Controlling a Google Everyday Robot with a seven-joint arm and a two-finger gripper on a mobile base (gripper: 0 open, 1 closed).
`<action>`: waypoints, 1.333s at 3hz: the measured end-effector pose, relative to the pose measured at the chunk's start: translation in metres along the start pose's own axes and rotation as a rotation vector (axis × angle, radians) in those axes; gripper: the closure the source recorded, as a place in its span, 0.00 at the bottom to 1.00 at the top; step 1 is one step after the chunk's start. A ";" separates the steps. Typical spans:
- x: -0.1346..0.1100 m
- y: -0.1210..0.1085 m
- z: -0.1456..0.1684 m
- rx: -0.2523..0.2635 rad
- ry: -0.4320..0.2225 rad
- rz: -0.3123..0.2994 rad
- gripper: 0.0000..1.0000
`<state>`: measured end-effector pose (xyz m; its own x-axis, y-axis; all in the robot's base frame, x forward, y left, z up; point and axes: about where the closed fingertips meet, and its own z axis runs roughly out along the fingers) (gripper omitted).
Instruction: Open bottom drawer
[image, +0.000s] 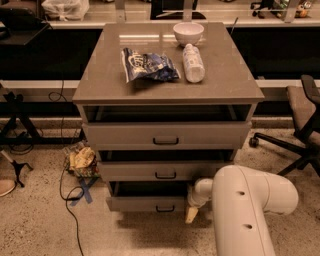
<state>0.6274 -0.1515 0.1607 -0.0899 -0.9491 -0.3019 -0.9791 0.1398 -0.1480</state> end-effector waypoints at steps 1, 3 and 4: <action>0.003 0.005 -0.005 -0.013 0.003 0.007 0.26; 0.030 0.032 -0.040 0.041 -0.054 0.092 0.81; 0.033 0.034 -0.043 0.047 -0.056 0.099 1.00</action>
Offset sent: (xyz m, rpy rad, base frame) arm -0.0298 -0.0248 0.0286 0.0594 -0.0200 -0.0510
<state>0.5834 -0.1898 0.1864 -0.1741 -0.9130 -0.3689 -0.9562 0.2463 -0.1583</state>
